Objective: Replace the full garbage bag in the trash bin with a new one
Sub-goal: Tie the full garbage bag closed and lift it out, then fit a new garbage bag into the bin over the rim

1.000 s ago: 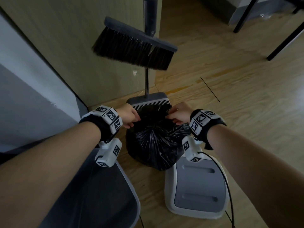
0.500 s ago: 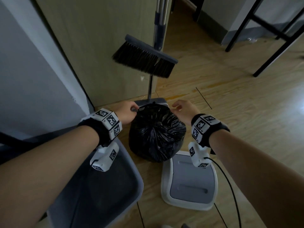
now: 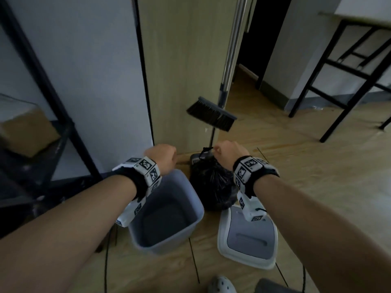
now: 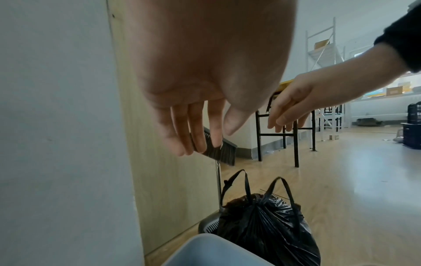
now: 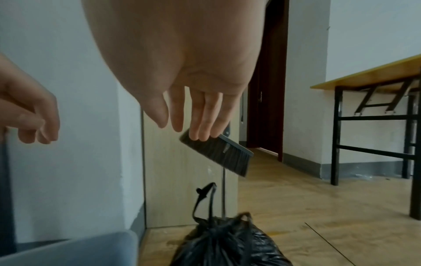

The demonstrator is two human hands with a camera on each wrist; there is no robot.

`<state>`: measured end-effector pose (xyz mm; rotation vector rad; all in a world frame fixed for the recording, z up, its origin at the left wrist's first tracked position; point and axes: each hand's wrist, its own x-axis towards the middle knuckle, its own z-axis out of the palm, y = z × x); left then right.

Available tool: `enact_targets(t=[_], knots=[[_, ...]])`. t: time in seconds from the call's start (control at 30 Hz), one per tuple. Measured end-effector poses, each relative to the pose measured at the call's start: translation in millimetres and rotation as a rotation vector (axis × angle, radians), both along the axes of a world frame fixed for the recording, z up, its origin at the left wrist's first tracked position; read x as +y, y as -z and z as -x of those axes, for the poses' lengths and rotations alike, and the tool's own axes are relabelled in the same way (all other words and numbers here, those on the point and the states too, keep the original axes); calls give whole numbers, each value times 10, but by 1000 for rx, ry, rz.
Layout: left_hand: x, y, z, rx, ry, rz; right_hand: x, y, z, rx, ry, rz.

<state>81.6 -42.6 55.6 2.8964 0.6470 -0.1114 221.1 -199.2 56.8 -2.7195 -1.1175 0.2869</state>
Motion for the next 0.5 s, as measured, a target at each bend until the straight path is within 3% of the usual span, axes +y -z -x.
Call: enact_targets(t=[0.23, 0.5], knots=[[-140, -255, 975, -26, -63, -100, 113, -268, 1042, -33, -135, -102], [-124, 43, 1971, -95, -161, -122, 305, -26, 2005, -58, -255, -183]])
